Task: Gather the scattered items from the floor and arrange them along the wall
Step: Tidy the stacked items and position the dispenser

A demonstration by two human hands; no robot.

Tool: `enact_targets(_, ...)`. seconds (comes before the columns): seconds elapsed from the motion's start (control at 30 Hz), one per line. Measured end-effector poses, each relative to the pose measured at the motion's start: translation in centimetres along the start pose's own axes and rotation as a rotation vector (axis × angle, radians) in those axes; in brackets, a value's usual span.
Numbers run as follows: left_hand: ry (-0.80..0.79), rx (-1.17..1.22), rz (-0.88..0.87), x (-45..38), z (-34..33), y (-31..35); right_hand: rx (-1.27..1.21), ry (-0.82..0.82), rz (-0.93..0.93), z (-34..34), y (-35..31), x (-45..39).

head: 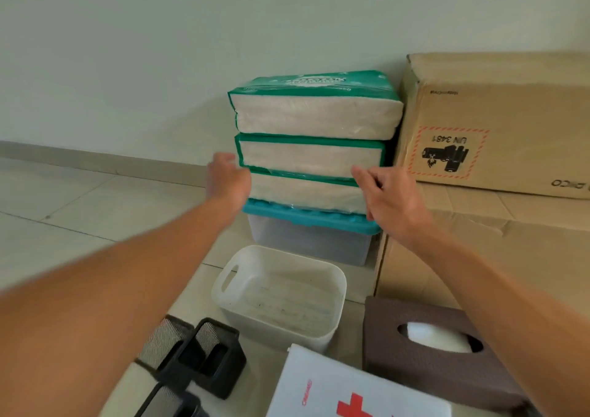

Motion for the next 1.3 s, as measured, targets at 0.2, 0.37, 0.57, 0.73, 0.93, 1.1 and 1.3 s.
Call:
enact_targets(0.2,-0.596,-0.352,-0.143,11.8,-2.3,-6.3,0.045,-0.273,-0.22,2.4,2.7,6.0)
enact_targets(0.37,-1.026,-0.551,-0.015,17.2,-2.1,-8.2,0.163,-0.546,-0.356,5.3,6.1,10.3)
enact_targets(0.57,-1.186,-0.709,0.158,21.6,-1.3,-11.9,0.538,-1.114,-0.533,4.5,7.7,18.6)
enact_targets(0.73,-1.322,-0.664,0.408,24.7,-0.3,-13.9,0.43,-1.26,-0.875,3.3,9.1,25.0)
enact_targets(0.93,-1.417,-0.697,0.402,25.6,-0.5,-14.1,0.327,-1.321,-0.806,1.8,9.6,27.8)
enact_targets(1.1,-1.174,-0.595,0.323,21.7,-1.2,-13.3,0.302,-1.202,-0.772,3.2,10.4,24.1)
enact_targets(1.3,-1.079,-0.623,0.292,20.1,-0.9,-14.1,0.43,-0.813,-0.411,4.9,10.7,19.2)
Point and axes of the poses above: each hand's wrist, its own x-axis away from the middle knuckle, its own z-axis out of the back of the hand, y = z × x, the point moved 6 cm from there along -x, towards the middle knuckle, and after that the axes turned 1 degree about -y, right-handed, at the moved point
